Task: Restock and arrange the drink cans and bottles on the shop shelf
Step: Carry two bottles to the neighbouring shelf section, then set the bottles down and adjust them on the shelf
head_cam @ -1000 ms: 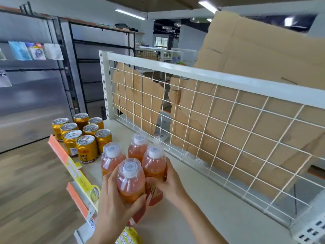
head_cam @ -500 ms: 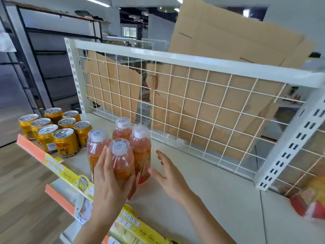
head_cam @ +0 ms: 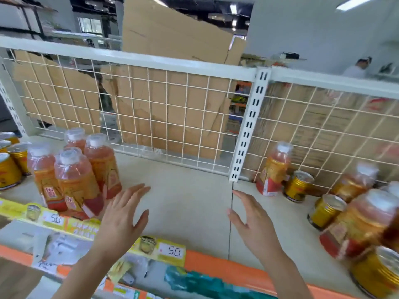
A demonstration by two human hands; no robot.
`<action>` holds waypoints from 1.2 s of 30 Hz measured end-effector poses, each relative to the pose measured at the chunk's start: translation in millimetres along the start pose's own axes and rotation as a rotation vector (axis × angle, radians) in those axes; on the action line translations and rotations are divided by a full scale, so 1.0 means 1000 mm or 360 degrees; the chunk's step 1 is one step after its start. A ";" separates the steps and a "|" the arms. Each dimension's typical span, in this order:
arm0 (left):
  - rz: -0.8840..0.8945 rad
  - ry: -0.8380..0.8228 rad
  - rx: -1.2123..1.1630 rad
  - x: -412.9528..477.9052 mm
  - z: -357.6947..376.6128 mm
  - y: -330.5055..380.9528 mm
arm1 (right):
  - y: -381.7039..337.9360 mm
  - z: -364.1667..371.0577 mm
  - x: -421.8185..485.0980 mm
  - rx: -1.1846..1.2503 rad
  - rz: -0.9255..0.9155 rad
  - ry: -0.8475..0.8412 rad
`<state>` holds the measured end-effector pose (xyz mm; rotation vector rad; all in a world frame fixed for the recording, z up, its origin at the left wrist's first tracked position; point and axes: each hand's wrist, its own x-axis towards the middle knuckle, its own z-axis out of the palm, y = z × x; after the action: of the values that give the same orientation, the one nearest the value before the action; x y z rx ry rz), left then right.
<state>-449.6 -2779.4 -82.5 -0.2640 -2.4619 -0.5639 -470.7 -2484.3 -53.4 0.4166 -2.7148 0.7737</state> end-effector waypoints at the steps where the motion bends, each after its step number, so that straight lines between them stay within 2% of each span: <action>1: 0.0012 -0.0063 -0.0011 -0.002 0.006 0.009 | 0.010 -0.012 -0.013 -0.0027 0.0044 0.0037; 7: 0.0154 -0.0263 -0.0015 -0.003 0.038 0.066 | 0.063 -0.074 -0.086 -0.0153 0.0310 0.0236; 14: 0.0340 -0.0393 -0.0222 0.024 0.078 0.139 | 0.103 -0.129 -0.132 -0.0273 0.0469 0.0451; 26: 0.0512 -0.0433 -0.0494 0.158 0.150 0.207 | 0.143 -0.169 -0.084 -0.0355 0.0569 0.0760; 32: 0.0319 -0.0485 -0.0700 0.214 0.197 0.224 | 0.151 -0.166 -0.046 -0.0189 0.0706 0.0759; 36: -0.0043 -0.0611 -0.1084 0.228 0.224 0.237 | 0.158 -0.157 -0.037 -0.0180 0.0853 0.0683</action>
<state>-673.4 -2454.3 -32.6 -0.6566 -2.5417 -1.4744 -462.0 -2262.6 -11.9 -0.4735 -2.4460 0.7226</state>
